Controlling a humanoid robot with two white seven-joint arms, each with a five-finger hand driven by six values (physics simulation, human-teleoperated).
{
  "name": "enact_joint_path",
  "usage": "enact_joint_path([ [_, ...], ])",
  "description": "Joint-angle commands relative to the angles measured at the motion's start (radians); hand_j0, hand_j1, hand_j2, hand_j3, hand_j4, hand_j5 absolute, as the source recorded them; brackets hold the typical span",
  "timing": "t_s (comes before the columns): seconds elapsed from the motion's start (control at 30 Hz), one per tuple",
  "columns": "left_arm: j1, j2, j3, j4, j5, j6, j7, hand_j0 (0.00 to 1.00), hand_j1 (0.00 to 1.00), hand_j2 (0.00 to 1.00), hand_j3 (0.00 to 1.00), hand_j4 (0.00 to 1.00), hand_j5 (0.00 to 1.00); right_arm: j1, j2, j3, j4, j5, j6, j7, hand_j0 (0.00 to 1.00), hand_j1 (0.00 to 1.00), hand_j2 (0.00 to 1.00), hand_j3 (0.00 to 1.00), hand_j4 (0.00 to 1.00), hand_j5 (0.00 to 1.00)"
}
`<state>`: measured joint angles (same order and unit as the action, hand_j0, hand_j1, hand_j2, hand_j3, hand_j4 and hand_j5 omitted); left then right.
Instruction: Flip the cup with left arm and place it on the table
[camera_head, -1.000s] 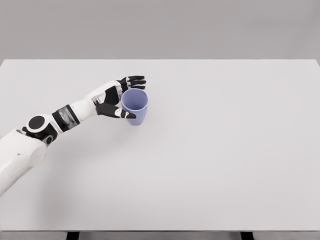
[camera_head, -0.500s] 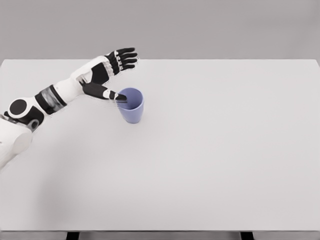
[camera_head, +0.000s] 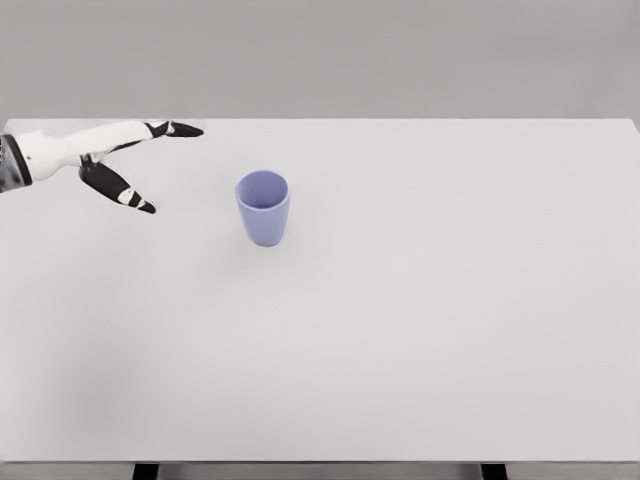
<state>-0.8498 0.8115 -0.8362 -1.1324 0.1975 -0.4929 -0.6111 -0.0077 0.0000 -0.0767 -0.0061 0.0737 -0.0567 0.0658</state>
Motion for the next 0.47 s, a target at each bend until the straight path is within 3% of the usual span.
enact_joint_path([
  [0.0,0.000,0.015,-0.001,0.019,-0.299,-0.035,0.000,1.00,1.00,1.00,1.00,1.00,1.00,-0.002,0.000,0.000,0.000,0.000,0.000,0.000,1.00,1.00,1.00,1.00,1.00,1.00],
  [0.43,0.002,0.014,-0.001,0.045,-0.299,-0.039,0.000,1.00,1.00,1.00,1.00,1.00,1.00,0.000,0.000,0.000,0.000,0.000,0.000,0.000,1.00,1.00,1.00,1.00,1.00,1.00],
])
